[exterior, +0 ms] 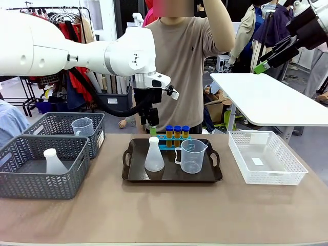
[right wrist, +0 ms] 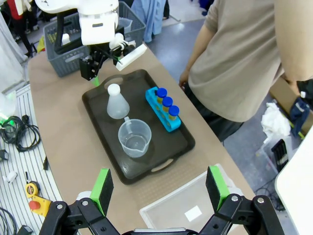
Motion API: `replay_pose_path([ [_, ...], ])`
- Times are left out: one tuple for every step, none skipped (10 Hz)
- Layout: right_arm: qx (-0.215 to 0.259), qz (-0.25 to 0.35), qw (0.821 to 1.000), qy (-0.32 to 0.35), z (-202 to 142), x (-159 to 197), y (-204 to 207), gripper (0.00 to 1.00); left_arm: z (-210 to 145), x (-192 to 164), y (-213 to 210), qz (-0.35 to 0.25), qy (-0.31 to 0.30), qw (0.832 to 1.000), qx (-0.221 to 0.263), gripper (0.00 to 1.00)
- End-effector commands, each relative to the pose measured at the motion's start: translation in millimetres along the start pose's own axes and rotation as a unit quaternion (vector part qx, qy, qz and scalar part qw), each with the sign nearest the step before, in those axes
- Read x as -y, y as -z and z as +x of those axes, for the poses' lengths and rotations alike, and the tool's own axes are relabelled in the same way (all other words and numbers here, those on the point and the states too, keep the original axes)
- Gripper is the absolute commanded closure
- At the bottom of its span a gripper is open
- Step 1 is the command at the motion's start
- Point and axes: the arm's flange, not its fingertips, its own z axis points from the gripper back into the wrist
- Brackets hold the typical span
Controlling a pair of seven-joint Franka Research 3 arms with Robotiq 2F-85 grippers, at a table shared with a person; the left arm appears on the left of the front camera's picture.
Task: Prepare the laboratory tools.
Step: Pick up one Small flask and place it on the Handle tray.
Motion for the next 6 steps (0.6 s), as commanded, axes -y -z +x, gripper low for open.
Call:
replay_pose_path([
  [0.005, 0.003, 1.000, -0.006, 0.4, 0.6, -0.7, 0.00, -10.3, 4.2, 1.0, -0.004, -0.004, 1.000, 0.007, 0.00],
  [0.005, 0.003, 1.000, -0.006, 0.4, 0.6, -0.7, 0.00, -10.8, 4.9, -2.0, -0.010, -0.015, 1.000, 0.008, 0.00],
  [0.005, 0.003, 1.000, -0.006, 0.4, 0.6, -0.7, 0.00, -11.0, 5.2, 0.1, -0.013, -0.020, 1.000, 0.002, 0.00],
  [0.005, 0.003, 1.000, -0.006, 0.4, 0.6, -0.7, 0.00, -0.5, 0.3, -2.1, -0.001, -0.002, 1.000, 0.002, 0.00],
  [0.005, 0.003, 1.000, -0.006, 0.4, 0.6, -0.7, 0.00, -0.5, 0.3, -2.1, -0.001, -0.002, 1.000, 0.002, 0.00],
  [0.005, 0.003, 1.000, -0.006, 0.4, 0.6, -0.7, 0.00, -0.5, 0.3, -2.1, -0.001, -0.002, 1.000, 0.002, 0.00],
])
